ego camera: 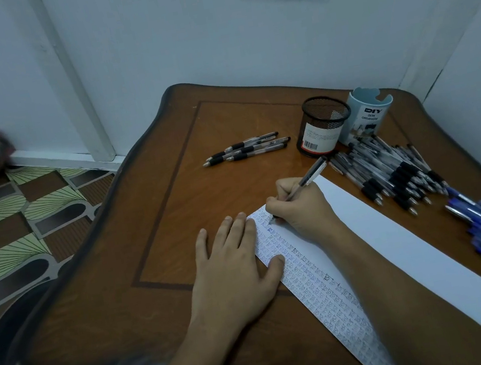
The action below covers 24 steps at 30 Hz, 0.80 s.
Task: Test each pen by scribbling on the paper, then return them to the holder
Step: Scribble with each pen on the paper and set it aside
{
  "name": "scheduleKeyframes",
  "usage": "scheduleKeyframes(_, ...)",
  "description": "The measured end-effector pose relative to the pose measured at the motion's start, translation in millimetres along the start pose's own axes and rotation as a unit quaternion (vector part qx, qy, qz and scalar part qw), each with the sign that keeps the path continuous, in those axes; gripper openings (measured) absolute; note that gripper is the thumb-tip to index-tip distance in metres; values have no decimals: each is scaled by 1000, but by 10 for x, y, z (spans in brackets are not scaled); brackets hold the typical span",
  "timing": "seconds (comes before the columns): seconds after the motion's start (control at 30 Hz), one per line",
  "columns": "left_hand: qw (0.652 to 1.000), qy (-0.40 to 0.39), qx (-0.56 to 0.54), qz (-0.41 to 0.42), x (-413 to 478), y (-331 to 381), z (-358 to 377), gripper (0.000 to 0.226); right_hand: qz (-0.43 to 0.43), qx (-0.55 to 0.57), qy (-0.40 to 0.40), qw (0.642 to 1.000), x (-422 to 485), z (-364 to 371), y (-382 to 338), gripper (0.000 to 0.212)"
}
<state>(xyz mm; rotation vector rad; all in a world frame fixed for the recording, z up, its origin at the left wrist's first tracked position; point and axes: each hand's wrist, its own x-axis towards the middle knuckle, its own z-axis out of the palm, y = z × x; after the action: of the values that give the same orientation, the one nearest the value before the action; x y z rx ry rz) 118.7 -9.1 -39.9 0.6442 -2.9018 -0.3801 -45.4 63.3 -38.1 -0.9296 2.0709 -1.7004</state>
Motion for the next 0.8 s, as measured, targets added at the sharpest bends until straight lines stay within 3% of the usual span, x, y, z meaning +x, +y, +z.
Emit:
scheduleKeyframes(0.3,1000,0,0,0,-6,-4,4,86,-3,-18,-10,1000,-5,16,-27,41)
scheduleKeyframes(0.8,1000,-5,7,-3,-4,10,-14,88,6,20,13,1000,7,-17,-33,50)
